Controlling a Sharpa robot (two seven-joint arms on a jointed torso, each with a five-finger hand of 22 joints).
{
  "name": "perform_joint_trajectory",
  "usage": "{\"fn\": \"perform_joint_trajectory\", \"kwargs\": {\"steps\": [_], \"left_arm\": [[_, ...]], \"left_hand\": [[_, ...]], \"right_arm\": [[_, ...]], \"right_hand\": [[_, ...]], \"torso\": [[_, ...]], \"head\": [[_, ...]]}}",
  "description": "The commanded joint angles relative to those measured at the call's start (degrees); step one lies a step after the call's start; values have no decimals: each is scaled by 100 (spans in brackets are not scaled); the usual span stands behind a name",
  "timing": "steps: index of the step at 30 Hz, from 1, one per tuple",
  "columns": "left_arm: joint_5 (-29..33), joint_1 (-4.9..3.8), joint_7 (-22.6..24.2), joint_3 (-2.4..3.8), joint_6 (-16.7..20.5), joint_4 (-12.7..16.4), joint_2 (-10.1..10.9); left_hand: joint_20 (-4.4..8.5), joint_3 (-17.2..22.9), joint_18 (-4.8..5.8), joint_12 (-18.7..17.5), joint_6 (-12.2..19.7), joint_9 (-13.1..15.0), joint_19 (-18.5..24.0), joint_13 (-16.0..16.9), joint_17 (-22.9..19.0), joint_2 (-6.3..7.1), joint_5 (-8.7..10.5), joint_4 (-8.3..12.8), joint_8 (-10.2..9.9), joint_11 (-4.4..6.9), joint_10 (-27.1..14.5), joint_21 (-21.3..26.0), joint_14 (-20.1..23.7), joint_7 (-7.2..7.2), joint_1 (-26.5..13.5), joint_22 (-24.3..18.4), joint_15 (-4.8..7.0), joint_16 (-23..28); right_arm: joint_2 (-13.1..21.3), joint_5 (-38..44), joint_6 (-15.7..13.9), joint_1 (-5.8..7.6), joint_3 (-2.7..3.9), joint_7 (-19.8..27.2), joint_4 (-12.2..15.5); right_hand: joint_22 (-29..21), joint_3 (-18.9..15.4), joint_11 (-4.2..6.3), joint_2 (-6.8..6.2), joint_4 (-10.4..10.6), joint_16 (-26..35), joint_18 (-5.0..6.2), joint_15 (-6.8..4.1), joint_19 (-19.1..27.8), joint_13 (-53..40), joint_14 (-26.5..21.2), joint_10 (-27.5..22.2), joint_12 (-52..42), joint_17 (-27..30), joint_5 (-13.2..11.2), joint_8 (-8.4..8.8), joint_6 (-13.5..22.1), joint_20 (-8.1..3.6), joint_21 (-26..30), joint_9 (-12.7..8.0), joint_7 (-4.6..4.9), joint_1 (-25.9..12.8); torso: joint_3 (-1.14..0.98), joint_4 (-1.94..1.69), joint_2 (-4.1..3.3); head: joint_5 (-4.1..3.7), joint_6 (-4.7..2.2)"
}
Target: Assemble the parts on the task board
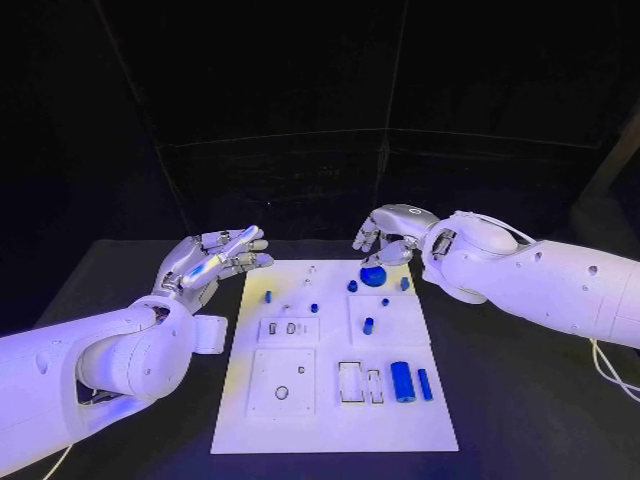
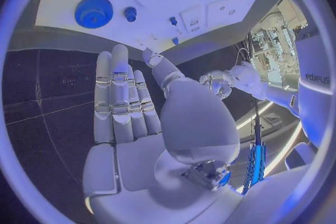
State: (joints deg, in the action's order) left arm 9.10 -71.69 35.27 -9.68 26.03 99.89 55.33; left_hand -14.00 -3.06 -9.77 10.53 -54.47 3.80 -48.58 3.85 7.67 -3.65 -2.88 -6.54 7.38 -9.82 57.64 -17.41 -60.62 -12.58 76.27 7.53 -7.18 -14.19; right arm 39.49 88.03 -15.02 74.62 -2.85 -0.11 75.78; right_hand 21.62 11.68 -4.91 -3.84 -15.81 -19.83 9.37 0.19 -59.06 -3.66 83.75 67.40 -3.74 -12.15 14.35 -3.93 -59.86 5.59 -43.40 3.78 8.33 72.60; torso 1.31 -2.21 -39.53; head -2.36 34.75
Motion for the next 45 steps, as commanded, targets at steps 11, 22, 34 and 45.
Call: {"fn": "perform_joint_trajectory", "kwargs": {"steps": [11,22,34,45], "left_arm": [[-166,-20,-2,6,-121,36,-46],[-187,-20,-32,8,-141,95,-50],[-188,-20,-51,8,-152,103,-56],[-188,-21,-68,9,-162,116,-49]], "left_hand": [[1,11,-76,-44,-23,-8,-43,-10,5,-8,-12,50,-28,-6,5,26,-36,-28,58,-13,-22,46],[-1,11,-76,-59,-20,-8,-48,-11,5,-10,-11,59,-39,-10,-1,30,-34,-34,57,-17,-25,61],[-2,11,-75,-66,-19,-9,-50,-12,5,-11,-11,63,-44,-13,-4,32,-33,-39,55,-20,-27,69],[-7,4,-74,-105,-1,-11,-64,-13,6,-10,-11,84,-77,-35,-23,43,-35,-72,41,-32,-37,106]], "right_arm": [[-168,858,739,24,4,-325,-36],[-270,807,861,23,3,-244,-194],[-340,760,1083,21,2,-169,-294],[-391,743,1229,19,1,-143,-395]], "right_hand": [[119,-43,26,15,111,-875,111,-57,-230,-21,252,-121,-158,-656,-58,8,134,-54,-326,7,-28,19],[199,61,17,71,100,-1170,113,-53,-249,-8,221,-176,-164,-873,-3,0,90,-63,-486,9,-14,29],[348,313,22,156,88,-1580,114,-61,-272,-2,206,-78,-195,-1143,12,-13,-38,-68,-758,11,-10,-20],[464,603,47,206,104,-1876,115,-83,-226,3,142,-10,-154,-1328,-19,-15,-172,-74,-959,11,-48,-91]], "torso": [[12,-80,-285],[13,-120,-382],[1,-133,-435],[-1,-150,-483]], "head": [[-94,-31],[-134,-16],[-130,-35],[-128,-42]]}}
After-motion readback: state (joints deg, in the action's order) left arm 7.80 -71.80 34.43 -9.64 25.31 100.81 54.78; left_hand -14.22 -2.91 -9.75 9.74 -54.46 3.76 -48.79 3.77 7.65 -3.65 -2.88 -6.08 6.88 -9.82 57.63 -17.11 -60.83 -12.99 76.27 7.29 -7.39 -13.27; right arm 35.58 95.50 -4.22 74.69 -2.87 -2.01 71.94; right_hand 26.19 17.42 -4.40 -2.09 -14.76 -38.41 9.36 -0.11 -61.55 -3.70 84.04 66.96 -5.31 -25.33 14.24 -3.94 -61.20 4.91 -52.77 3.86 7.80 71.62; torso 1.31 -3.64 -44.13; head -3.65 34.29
